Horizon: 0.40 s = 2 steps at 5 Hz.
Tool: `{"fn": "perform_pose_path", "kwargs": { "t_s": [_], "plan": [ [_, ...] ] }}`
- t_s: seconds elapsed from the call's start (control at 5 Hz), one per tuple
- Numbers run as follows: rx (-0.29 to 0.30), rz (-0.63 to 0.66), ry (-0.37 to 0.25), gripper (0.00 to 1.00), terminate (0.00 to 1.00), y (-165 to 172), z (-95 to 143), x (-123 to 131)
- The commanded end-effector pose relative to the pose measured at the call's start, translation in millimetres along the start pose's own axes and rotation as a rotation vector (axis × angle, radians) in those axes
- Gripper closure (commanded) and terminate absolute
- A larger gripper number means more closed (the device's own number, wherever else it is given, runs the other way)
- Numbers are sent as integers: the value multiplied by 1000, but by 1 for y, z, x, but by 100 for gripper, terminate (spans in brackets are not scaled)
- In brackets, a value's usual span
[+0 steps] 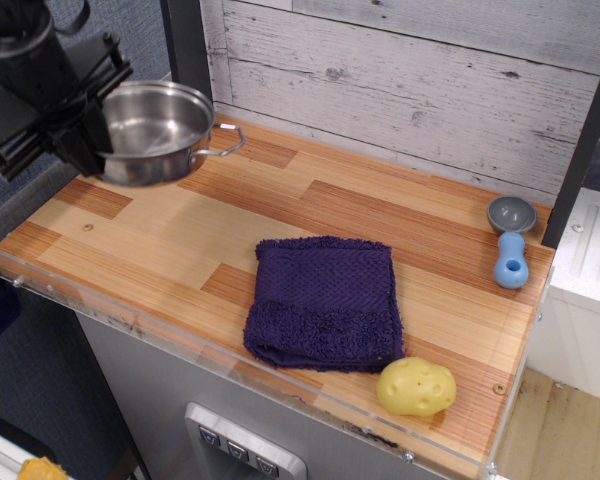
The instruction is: Place the object onto the table.
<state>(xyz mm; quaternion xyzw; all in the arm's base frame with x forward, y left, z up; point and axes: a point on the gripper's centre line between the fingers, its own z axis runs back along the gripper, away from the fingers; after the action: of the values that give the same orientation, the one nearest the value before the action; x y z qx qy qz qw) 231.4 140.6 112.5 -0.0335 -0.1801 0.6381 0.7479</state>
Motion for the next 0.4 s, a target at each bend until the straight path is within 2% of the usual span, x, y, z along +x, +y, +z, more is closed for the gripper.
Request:
{"fn": "perform_pose_path", "kwargs": {
  "t_s": [0.0, 0.2],
  "plan": [
    [17, -1, -3, 100, 0, 0, -27, 22],
    [31, -3, -2, 100, 0, 3, -41, 30]
  ]
}}
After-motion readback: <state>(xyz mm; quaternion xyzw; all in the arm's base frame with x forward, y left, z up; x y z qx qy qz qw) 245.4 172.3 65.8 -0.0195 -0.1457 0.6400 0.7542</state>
